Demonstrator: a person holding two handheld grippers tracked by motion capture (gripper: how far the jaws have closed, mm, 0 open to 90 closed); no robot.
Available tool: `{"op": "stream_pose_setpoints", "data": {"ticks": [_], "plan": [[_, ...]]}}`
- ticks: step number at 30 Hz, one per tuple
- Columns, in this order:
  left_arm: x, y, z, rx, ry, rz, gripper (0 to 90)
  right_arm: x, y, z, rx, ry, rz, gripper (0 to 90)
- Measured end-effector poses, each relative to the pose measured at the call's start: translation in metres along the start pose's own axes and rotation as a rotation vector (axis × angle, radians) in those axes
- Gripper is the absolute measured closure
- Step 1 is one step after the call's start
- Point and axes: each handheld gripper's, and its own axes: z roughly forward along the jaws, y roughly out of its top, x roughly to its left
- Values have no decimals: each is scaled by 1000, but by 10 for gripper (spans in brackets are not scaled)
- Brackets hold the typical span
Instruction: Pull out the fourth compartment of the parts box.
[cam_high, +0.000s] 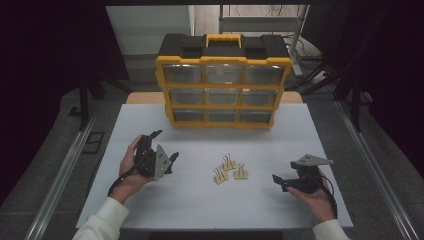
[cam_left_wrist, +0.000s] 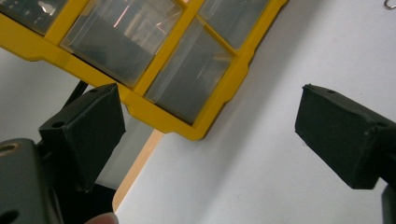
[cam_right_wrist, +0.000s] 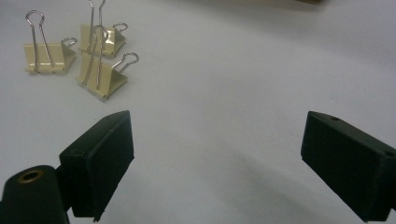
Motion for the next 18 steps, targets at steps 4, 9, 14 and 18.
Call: {"op": "stream_pose_setpoints", "data": {"ticks": [4, 9, 14, 18], "plan": [[2, 1, 3, -5, 3, -9, 90, 0, 0, 0, 0, 0, 2, 99], [4, 3, 5, -6, 3, -14, 89, 0, 0, 0, 0, -1, 2, 99], [7, 6, 6, -3, 18, -26, 97, 0, 0, 0, 0, -1, 2, 98], [9, 8, 7, -4, 23, -30, 102, 0, 0, 0, 0, -2, 2, 99]]}}
